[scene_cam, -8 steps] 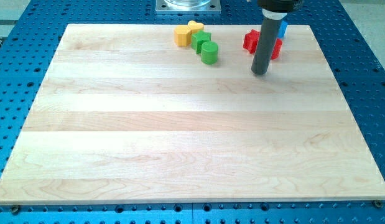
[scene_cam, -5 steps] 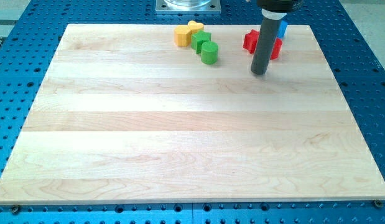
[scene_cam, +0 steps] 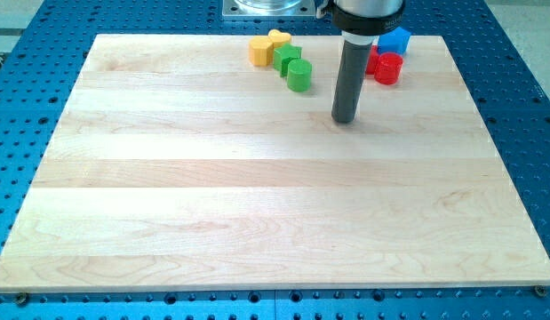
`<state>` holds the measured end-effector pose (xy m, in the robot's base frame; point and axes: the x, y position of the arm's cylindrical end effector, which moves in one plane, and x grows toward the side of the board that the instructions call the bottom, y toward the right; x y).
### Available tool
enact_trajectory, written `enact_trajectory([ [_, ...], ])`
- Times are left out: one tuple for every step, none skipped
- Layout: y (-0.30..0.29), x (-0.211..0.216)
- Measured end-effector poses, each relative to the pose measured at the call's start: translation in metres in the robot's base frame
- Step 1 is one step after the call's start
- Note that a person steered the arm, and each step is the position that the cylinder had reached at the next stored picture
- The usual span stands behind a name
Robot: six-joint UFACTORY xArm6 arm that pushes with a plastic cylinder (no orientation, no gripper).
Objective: Move the arm to the bottom right of the red circle
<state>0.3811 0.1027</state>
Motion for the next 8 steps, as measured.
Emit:
enact_trajectory([
  [0.000,0.000],
  [0.001,0.000],
  [0.011,0.008],
  [0.015,0.013],
  [0.015,0.025],
  [0.015,0.026],
  [0.015,0.026],
  [0.041,0.026],
])
